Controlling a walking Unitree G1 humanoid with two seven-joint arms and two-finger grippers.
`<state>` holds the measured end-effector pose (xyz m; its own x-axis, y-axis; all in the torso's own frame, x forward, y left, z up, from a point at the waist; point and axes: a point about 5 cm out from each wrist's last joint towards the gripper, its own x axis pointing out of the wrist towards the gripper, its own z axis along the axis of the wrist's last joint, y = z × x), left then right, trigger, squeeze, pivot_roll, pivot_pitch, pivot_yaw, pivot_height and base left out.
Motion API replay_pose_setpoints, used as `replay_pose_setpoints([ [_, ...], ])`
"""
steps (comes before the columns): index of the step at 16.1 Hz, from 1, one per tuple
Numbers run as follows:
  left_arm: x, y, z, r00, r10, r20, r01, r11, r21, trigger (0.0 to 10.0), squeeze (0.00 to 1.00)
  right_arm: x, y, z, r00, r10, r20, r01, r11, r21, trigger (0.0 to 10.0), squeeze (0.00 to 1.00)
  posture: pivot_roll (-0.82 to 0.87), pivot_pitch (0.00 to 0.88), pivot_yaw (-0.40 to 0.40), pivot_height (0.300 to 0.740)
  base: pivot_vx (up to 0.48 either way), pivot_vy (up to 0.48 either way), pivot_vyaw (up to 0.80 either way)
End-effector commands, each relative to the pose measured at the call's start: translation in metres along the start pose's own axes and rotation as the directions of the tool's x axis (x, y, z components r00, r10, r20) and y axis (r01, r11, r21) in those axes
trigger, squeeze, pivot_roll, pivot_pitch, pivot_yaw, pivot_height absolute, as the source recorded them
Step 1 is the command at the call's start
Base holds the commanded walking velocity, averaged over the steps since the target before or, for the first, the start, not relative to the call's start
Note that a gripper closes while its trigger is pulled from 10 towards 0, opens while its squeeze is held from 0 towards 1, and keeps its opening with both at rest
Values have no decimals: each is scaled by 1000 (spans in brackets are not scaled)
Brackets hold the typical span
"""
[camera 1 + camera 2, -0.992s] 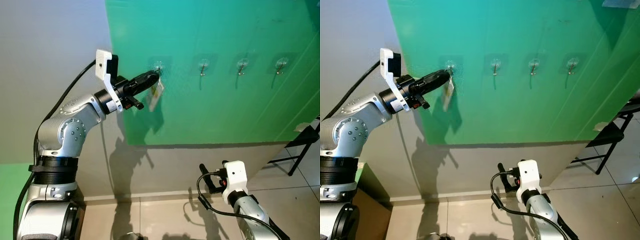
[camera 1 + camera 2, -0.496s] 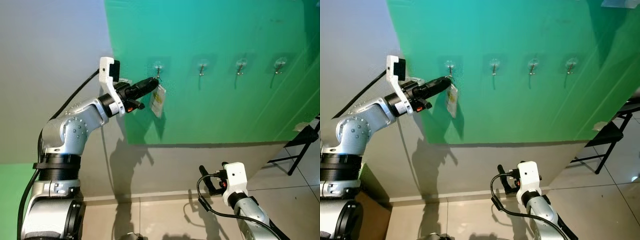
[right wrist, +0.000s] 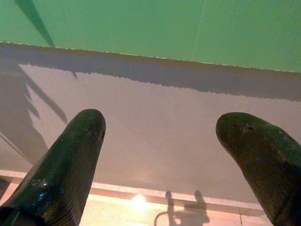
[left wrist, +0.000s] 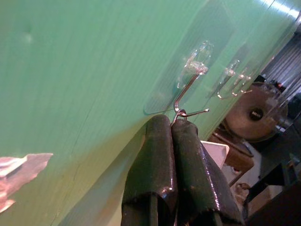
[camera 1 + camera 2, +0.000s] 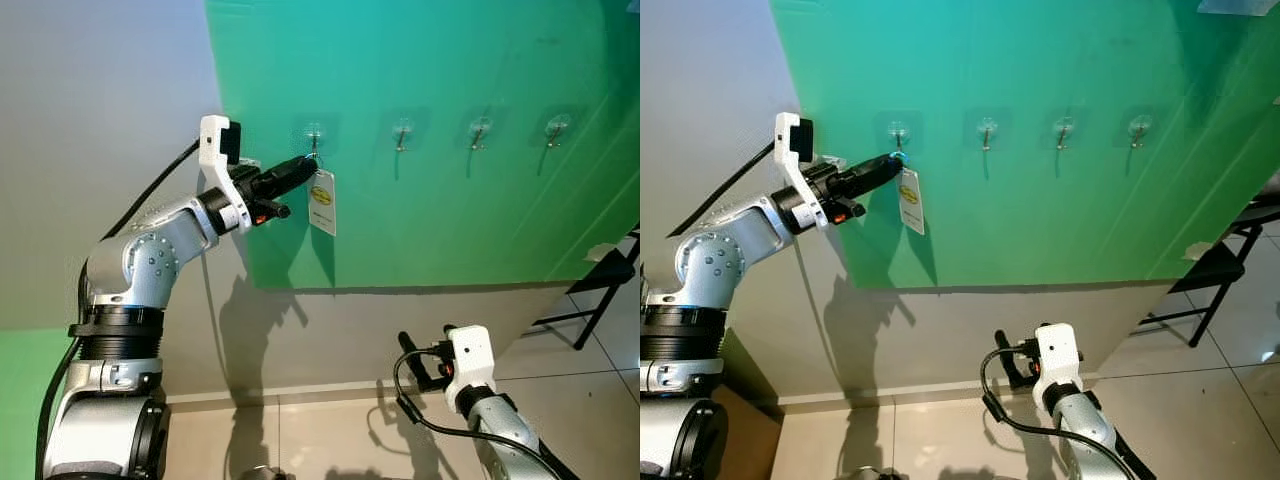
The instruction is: Hang keys on a hook
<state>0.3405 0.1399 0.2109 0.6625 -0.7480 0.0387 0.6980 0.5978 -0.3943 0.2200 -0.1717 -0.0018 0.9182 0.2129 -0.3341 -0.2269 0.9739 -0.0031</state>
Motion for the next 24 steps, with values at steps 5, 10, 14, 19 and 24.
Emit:
replay_pose_setpoints([
  [5,-5,15,-16,982,171,-83,-142,950,279,10000,455,-1,1,-3,1000,4,-15,-4,1000,7,10000,0,-127,0,19,740,0,0,0],
  [10,-2,12,-7,985,169,-22,-146,902,406,10000,1000,-2,1,-4,1000,5,-18,-5,1000,8,10000,0,-127,0,20,740,0,0,0],
  [14,-3,13,-5,981,195,11,-177,865,471,10000,1000,-1,1,-4,1000,5,-19,-5,1000,9,10000,0,-124,0,21,740,0,0,0],
  [19,-12,22,-9,965,262,23,-235,818,525,10000,1000,-1,1,-5,1000,5,-22,-5,1000,10,10000,0,-117,0,23,740,0,0,0],
  [24,-25,22,-15,956,291,42,-266,794,547,10000,1000,0,0,-5,1000,14,-28,-14,1000,7,10000,0,-95,0,13,740,0,0,0],
])
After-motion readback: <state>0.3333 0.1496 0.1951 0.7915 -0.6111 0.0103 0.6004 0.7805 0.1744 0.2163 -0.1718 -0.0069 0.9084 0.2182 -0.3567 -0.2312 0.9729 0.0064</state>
